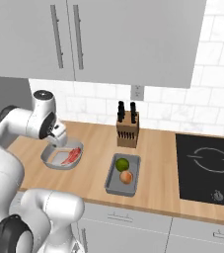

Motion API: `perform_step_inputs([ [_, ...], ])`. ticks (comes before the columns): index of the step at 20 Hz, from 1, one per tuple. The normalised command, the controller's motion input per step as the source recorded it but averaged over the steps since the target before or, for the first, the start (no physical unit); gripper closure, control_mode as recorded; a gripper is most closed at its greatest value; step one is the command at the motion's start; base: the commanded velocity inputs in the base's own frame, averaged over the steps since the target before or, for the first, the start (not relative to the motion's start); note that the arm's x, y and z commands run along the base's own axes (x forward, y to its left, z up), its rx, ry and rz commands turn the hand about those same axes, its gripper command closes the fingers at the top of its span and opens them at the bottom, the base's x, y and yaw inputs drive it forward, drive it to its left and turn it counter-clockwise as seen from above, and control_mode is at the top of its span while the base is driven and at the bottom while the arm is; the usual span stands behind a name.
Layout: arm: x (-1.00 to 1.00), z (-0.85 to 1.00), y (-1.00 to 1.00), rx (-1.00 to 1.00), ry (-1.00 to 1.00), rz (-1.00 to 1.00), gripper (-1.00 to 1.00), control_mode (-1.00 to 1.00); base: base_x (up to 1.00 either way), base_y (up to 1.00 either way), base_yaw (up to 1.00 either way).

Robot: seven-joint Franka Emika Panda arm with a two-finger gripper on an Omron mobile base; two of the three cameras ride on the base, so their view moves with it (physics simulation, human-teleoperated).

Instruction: Take the meat container that has the steak and place it on the second highest rack of the freezer. Then take the vegetable container that has the lime and onion and place it on the highest rack of the freezer.

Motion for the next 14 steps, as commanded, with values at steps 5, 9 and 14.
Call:
perform_step_inputs([
  [5, -0.08, -0.70, 0.00, 0.20, 0.25, -0.64, -1.00, -1.00, 0.00, 0.00, 0.00],
  [9, 0.14, -0.51, -0.03, 0.27, 0.34, -0.41, -1.00, -1.00, 0.00, 0.00, 0.00],
  [14, 0.55, -0.33, 0.00, 0.07, 0.46, -0.08, -1.00, -1.00, 0.00, 0.00, 0.00],
])
